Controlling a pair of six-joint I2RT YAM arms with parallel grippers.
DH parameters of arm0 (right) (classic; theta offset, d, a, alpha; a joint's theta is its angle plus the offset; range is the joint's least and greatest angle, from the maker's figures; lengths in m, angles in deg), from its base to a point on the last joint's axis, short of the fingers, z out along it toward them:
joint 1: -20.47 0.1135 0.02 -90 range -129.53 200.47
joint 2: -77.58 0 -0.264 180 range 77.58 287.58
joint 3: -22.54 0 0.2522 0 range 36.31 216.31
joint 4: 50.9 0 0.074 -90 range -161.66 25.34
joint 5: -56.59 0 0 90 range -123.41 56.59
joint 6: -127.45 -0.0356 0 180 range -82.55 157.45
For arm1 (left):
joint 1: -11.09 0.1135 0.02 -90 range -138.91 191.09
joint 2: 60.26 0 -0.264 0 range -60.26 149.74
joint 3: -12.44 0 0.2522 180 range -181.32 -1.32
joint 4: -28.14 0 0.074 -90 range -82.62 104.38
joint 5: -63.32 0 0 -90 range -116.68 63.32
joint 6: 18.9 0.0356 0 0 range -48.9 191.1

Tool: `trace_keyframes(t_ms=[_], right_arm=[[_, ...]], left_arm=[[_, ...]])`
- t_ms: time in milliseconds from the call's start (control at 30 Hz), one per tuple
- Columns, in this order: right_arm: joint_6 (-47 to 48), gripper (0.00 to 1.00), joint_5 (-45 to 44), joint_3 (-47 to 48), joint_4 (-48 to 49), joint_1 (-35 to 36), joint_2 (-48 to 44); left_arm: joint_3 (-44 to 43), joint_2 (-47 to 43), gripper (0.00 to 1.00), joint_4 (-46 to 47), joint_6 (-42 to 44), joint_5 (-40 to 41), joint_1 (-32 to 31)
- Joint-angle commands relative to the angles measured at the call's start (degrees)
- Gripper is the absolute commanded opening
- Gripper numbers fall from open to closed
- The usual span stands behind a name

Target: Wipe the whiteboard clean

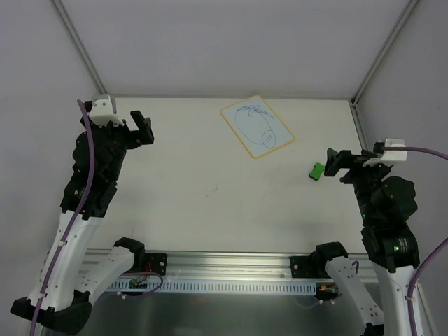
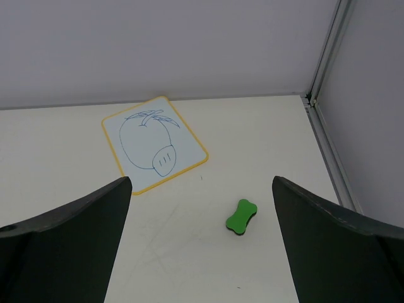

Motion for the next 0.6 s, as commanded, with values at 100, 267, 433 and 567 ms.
trace_keyframes(t_ms=[100,267,433,567], right_arm=[[-4.54,0.99,-0.92,1.33,1.22,0.42,2.99],[-6.84,0.99,9.00,1.33,1.66,0.42,8.17],[-9.12,0.99,16.66,1.85,2.89,0.51,16.78],[-12.11,0.99,20.52,4.23,3.94,1.56,28.11]], left_arm=[[0.13,1.00,0.99,1.89,-1.36,-3.24,0.98],[0.22,1.79,0.99,1.97,-1.72,-4.21,1.24],[0.30,2.14,0.99,1.89,-2.07,-5.00,1.51],[0.48,2.32,0.99,1.89,-1.98,-5.09,1.68]])
